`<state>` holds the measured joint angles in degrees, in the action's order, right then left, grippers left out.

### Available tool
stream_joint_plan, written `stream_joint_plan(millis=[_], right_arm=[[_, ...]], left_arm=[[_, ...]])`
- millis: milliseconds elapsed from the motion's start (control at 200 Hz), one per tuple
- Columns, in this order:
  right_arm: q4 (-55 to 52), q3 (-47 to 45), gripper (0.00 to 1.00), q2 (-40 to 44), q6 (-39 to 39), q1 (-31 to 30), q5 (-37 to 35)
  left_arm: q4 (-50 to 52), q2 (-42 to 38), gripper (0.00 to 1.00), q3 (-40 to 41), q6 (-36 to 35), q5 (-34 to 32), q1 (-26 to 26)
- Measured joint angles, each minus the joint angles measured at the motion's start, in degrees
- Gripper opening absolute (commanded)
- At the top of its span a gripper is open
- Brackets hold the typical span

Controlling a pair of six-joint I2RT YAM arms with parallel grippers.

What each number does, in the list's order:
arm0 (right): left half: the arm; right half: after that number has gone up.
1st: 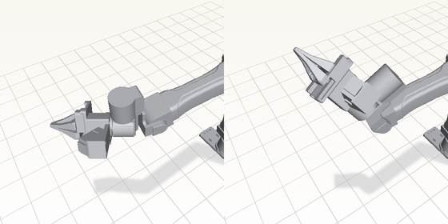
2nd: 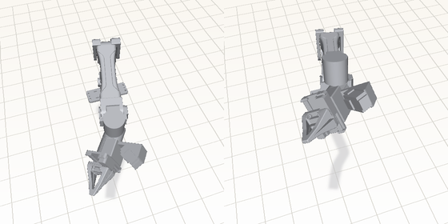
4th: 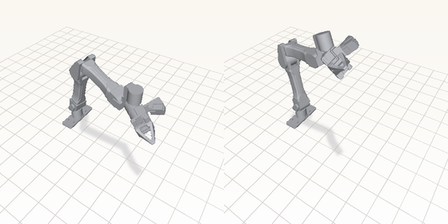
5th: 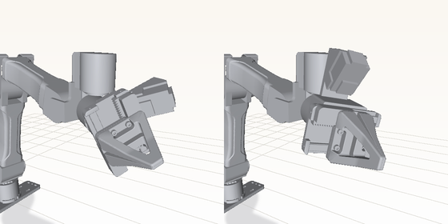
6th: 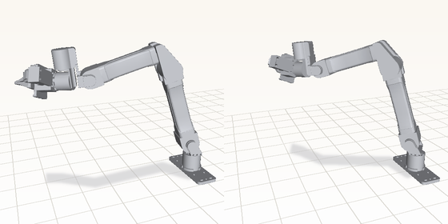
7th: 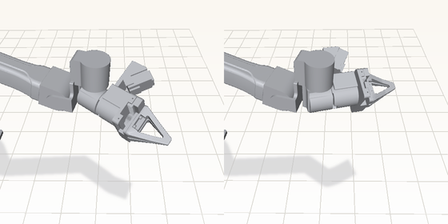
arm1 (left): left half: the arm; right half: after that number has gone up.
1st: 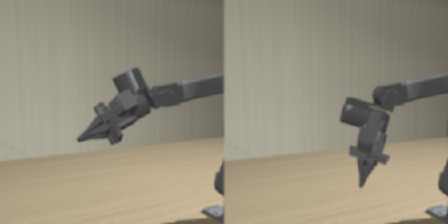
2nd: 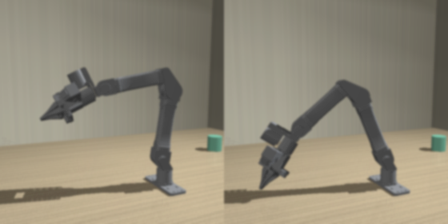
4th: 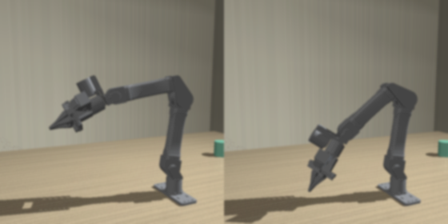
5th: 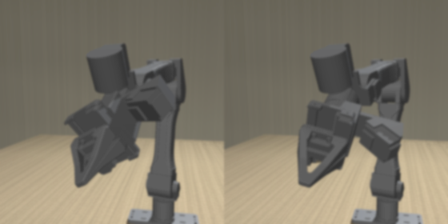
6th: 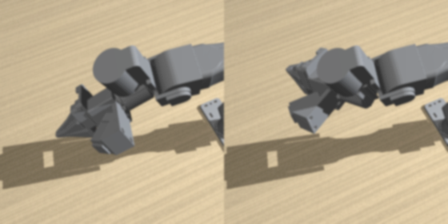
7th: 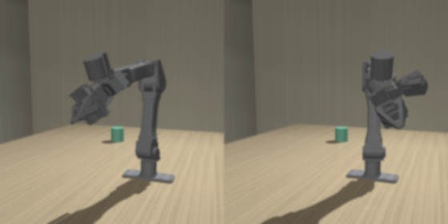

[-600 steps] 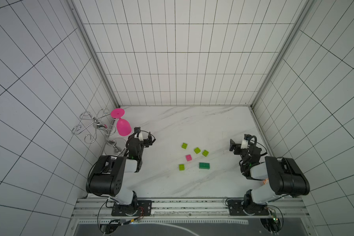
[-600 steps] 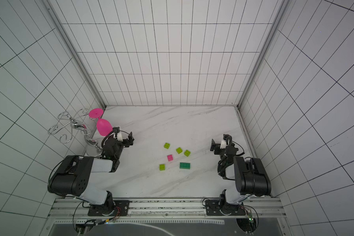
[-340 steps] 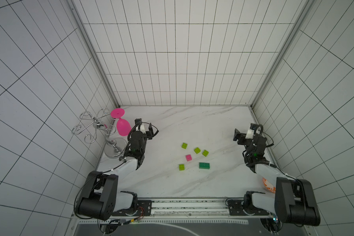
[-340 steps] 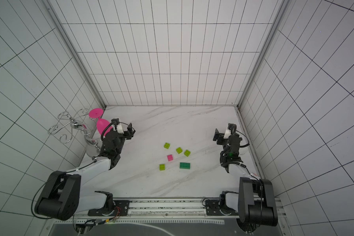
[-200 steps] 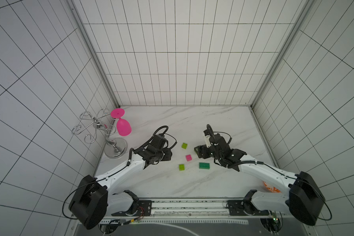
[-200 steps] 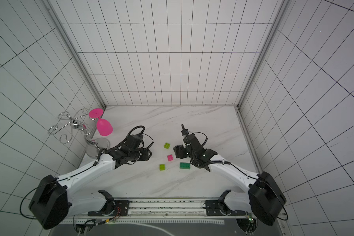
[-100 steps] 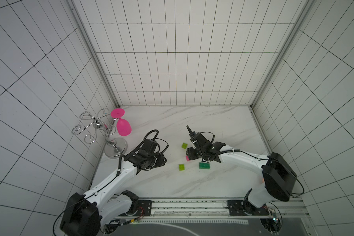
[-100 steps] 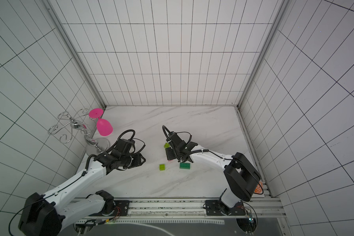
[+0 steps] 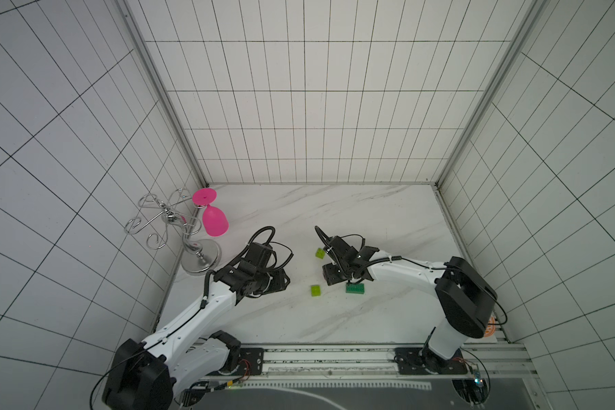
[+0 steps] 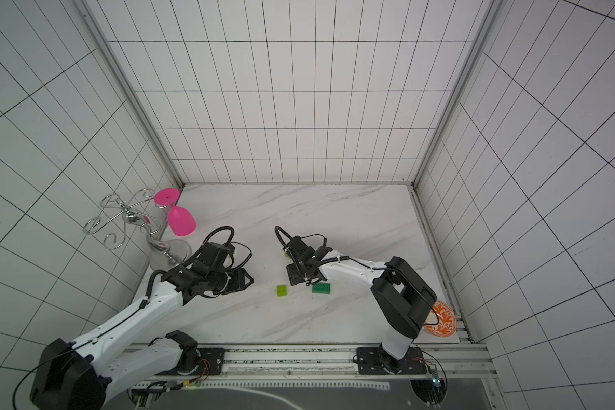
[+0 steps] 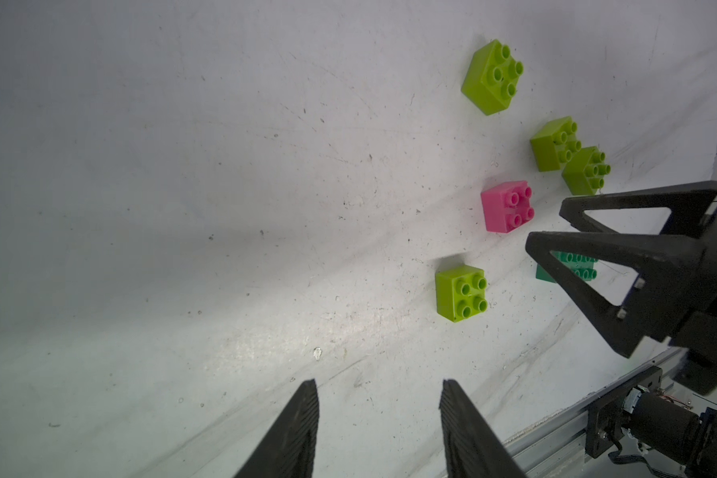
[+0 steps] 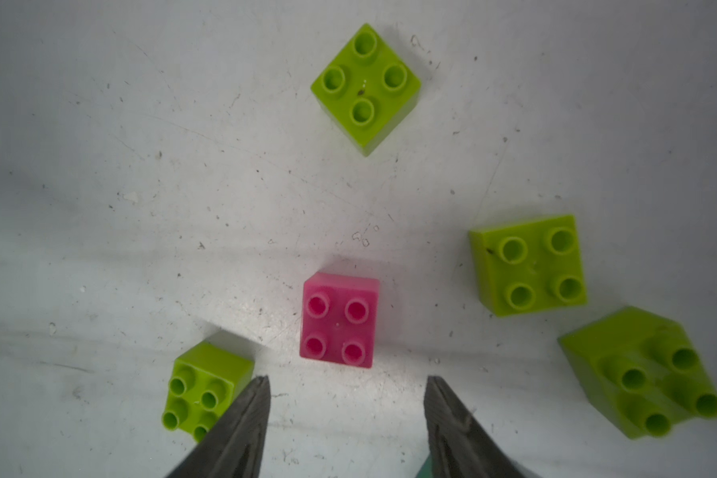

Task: Assemble the letter y with lego
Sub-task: Pick up the lego brick from the center of the board.

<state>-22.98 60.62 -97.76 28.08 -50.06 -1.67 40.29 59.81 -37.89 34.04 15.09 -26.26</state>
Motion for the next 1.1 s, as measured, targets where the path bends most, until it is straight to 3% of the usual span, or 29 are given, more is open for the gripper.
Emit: stream_joint_plan(millis=[1104], right_arm=[[-0.22,4.7,0.47,-6.12,-0.55,-0.33,-0.15]], left_arm=[[-0.61,1.36,0.5,0.52,-1.09,1.14,0.5]])
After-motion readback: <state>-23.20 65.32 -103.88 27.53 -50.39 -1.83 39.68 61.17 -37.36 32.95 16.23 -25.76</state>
